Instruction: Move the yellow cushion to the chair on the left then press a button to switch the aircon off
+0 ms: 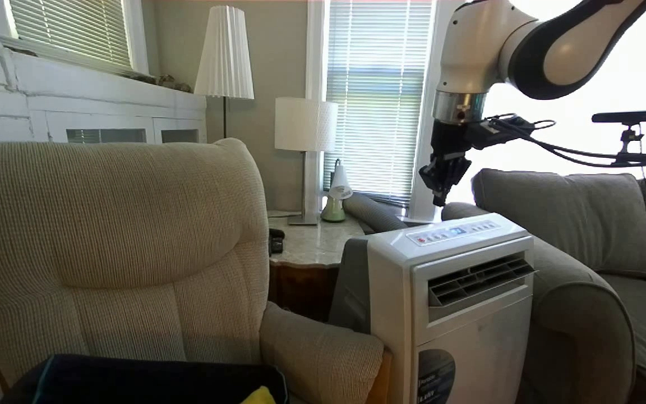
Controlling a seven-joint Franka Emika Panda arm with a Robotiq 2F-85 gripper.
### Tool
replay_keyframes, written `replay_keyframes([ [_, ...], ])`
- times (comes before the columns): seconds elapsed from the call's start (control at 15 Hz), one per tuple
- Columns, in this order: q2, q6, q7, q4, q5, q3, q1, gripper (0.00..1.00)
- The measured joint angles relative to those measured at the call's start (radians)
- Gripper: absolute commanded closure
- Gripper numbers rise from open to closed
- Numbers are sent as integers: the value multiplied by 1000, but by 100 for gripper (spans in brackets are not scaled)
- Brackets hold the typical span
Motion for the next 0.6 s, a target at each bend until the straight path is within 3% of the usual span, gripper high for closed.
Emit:
replay_keyframes([
  [0.6, 38, 140, 0, -40, 3, -2, 0, 100],
])
